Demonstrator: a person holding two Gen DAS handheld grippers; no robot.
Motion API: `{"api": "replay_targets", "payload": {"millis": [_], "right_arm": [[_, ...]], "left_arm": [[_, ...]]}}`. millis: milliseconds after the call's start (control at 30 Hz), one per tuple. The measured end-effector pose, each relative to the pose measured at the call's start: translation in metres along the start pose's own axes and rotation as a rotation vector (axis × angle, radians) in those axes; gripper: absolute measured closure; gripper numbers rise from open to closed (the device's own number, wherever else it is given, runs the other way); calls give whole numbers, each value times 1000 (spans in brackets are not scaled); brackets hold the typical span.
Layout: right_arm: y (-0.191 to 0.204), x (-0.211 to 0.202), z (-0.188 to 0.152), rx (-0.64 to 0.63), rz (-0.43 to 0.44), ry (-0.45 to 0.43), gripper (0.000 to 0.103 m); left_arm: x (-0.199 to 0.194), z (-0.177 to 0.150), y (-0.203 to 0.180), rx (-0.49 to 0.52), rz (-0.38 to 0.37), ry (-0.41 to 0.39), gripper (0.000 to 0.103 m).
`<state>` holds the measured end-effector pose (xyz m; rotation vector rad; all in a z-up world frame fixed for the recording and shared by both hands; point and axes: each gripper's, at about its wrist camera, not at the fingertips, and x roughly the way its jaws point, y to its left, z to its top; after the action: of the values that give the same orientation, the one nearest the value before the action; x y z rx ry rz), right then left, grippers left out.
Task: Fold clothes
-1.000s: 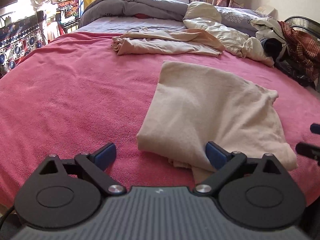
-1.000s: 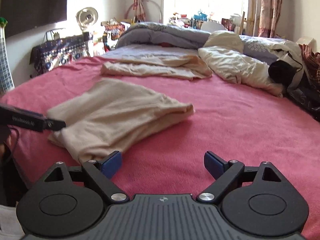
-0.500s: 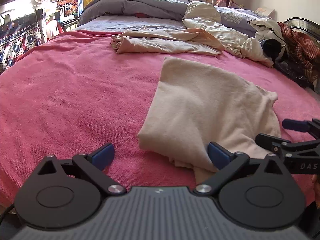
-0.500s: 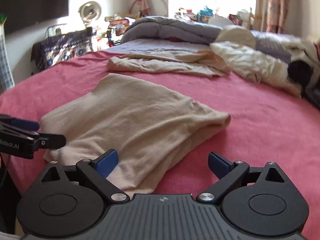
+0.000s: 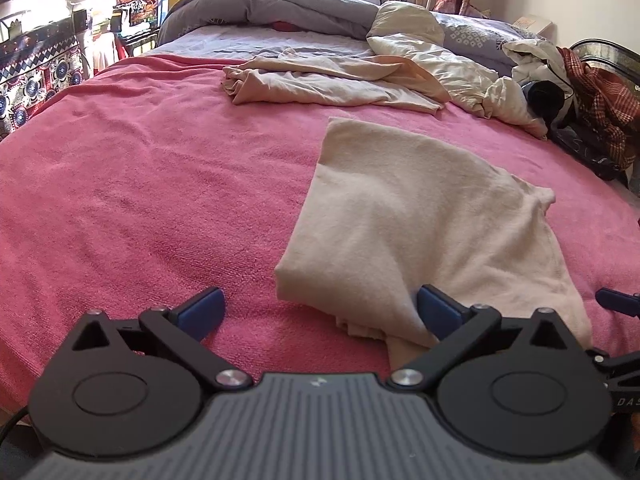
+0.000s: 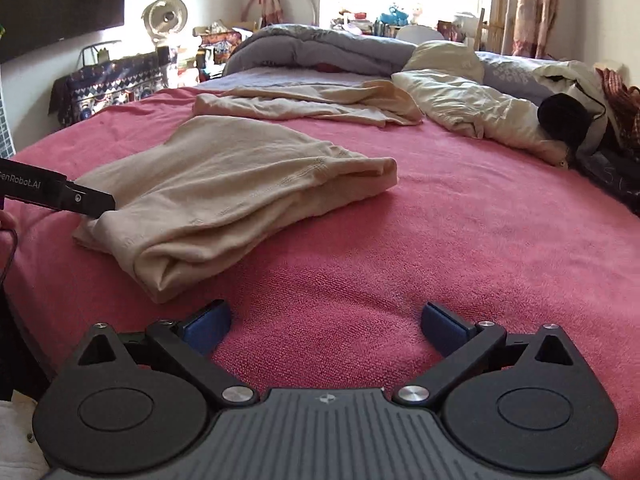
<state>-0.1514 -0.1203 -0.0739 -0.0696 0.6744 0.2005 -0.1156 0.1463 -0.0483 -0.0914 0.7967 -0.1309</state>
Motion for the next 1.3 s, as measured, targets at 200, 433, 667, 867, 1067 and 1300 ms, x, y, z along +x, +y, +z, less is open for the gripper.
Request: {"api": "replay_targets", "payload": {"millis": [200,433,667,867,1067,1300], "right_arm": [[-5,0,-4,22,13,-28,0],[-8,-6,-12,46,23,-89,0],[-24,-41,13,132,92,-244,3],[-25,-55,64,-31,317,-330,29],[-1,-12,95,-266,480,-176,43],[-20,30,63,-177,594,6,57]], "left_arm": [[-42,6,-20,53,31,-126,1],[-98,18,-68,195,12,-326,0],[-94,26,-65,198,-46,-387,0],[-59,53,-42,332,-71,-297,0],[-13,62,-22,414,-278,-73,0],[36,42,12,301,-331,108,0]]}}
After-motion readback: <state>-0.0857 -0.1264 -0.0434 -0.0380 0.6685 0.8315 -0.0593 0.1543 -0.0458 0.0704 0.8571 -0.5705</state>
